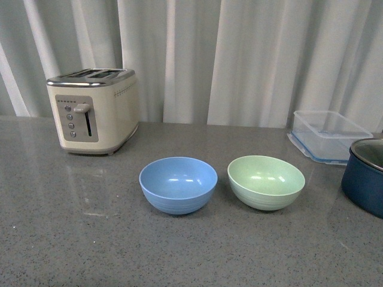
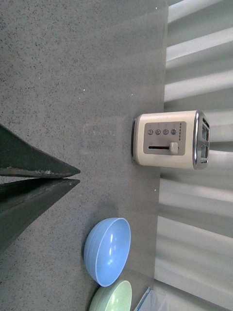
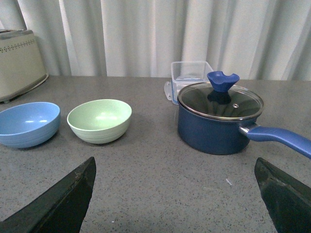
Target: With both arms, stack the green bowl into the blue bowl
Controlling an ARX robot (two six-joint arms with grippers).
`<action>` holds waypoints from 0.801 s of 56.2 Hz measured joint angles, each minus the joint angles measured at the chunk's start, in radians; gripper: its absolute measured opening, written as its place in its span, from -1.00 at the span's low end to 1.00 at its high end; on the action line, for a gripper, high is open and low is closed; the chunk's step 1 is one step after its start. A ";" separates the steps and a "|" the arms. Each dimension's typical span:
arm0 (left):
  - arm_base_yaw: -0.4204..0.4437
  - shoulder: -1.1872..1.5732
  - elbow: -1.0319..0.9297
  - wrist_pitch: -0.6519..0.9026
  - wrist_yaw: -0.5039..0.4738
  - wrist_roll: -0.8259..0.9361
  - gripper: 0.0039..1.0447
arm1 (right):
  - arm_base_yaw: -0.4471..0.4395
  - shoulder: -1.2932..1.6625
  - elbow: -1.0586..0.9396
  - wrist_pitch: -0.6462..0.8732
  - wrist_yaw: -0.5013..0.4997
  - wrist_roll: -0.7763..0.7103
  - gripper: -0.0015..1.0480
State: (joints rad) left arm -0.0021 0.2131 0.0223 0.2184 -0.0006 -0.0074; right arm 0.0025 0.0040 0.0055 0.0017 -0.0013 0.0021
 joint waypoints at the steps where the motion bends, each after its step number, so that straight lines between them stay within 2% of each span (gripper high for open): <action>1: 0.000 -0.005 0.000 -0.006 0.000 0.000 -0.94 | 0.000 0.000 0.000 0.000 0.000 0.000 0.81; 8: 0.000 -0.056 0.000 -0.058 0.000 0.000 -0.94 | 0.000 0.000 0.000 0.000 0.000 0.000 0.81; 12: 0.000 -0.179 0.000 -0.209 0.000 0.000 -0.94 | 0.000 0.000 0.000 0.000 0.000 0.000 0.81; 21: 0.000 -0.208 0.000 -0.217 0.000 0.000 -0.93 | 0.000 0.000 0.000 0.000 0.000 0.000 0.81; 35: 0.000 -0.209 0.000 -0.217 0.000 0.000 -0.17 | 0.000 0.000 0.000 0.000 0.000 0.000 0.81; 45: 0.000 -0.209 0.000 -0.217 0.000 0.000 0.65 | 0.000 0.000 0.000 0.000 0.000 0.000 0.81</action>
State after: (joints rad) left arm -0.0021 0.0040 0.0223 0.0013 -0.0010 -0.0074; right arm 0.0025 0.0040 0.0055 0.0017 -0.0013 0.0021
